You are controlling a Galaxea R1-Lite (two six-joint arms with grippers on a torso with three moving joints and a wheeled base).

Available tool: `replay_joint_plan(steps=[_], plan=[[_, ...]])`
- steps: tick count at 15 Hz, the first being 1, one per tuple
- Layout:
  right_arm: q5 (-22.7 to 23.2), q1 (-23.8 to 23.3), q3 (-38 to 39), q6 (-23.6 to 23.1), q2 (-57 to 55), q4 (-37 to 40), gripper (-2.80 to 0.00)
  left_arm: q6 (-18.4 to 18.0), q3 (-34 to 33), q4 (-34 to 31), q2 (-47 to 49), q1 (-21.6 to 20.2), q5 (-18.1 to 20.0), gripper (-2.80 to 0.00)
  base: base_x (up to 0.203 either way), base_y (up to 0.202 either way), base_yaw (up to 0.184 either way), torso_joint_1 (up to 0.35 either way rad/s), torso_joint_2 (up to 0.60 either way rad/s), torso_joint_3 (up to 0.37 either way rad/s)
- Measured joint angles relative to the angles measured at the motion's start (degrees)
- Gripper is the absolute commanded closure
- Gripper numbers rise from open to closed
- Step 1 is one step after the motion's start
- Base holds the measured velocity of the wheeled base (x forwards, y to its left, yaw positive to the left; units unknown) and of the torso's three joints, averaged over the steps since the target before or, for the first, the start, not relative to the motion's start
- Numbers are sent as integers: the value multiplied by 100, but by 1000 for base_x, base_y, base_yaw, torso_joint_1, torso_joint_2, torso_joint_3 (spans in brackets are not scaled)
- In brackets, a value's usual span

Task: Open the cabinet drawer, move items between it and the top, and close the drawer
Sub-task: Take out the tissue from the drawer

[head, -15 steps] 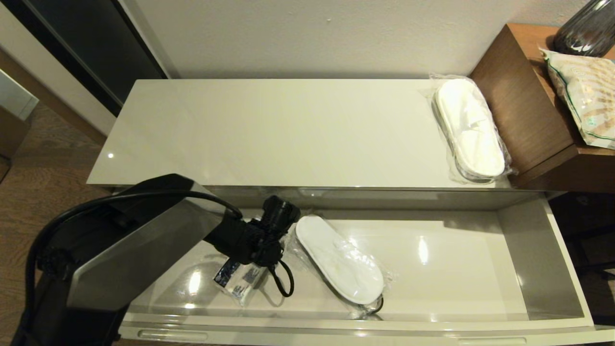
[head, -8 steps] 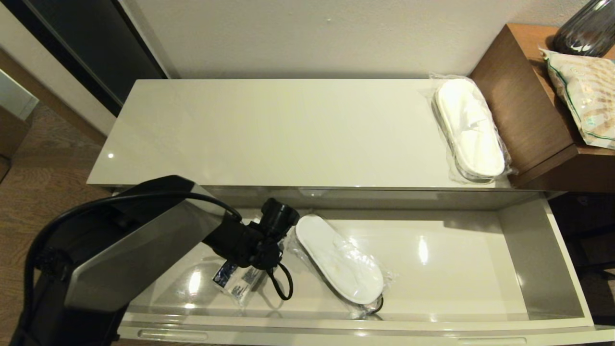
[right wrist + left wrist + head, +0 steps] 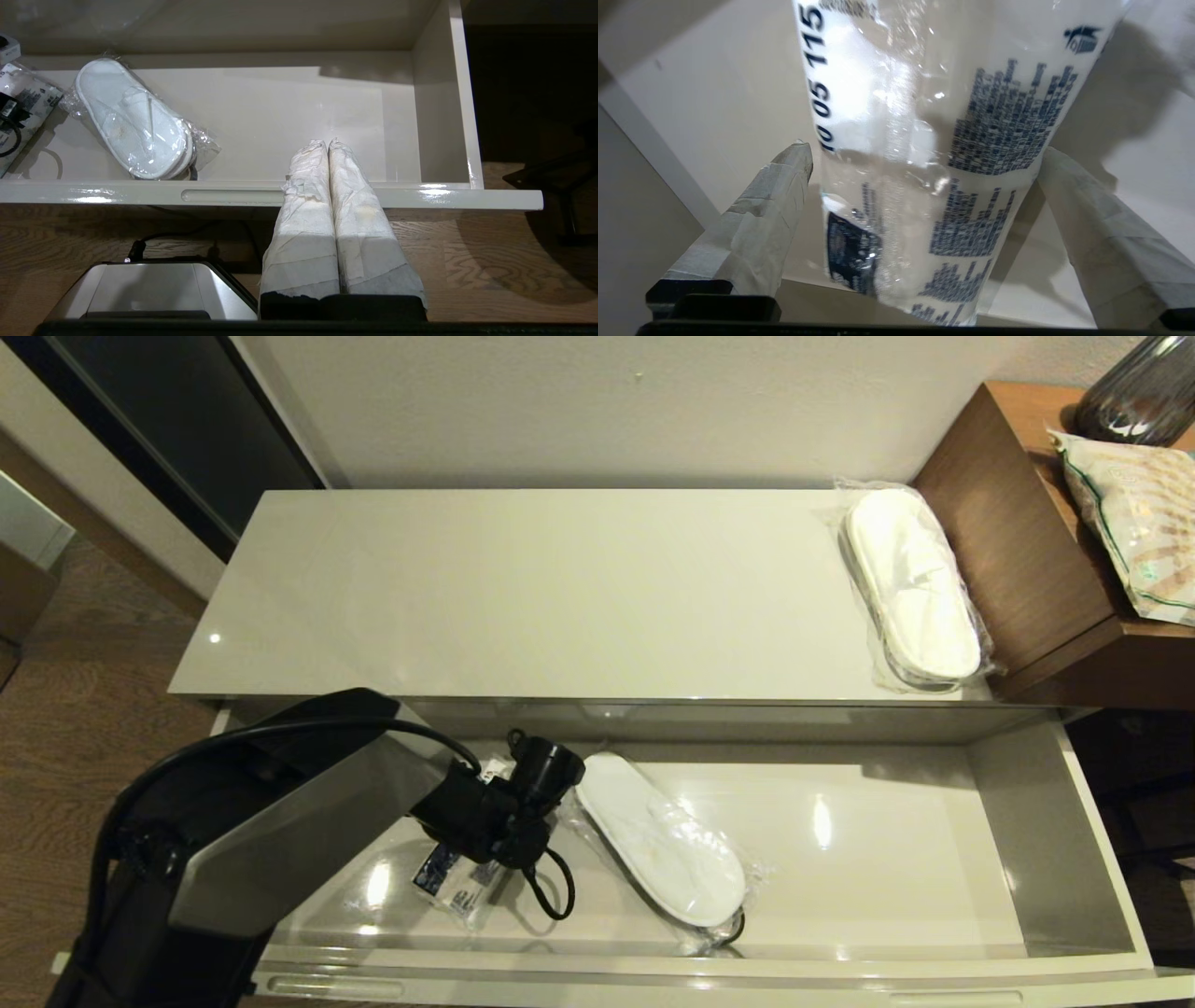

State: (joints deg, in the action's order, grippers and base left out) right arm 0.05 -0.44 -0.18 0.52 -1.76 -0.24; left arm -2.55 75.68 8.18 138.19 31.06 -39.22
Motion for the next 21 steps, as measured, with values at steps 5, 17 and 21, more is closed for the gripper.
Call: replay_joint_plan(steps=[5,17,21], plan=[[2,0,0,0,0,2,0,558,113,-2,320,-25,-88,-280,0,0,0,0,0,0],[2,0,0,0,0,0,0,27,0,-80,-301,-89,-57,0,0,0,0,0,0,0],[2,0,0,0,0,-2,0,-425,-16,-677,-1230,8,-173,0,0,0,0,0,0,0]])
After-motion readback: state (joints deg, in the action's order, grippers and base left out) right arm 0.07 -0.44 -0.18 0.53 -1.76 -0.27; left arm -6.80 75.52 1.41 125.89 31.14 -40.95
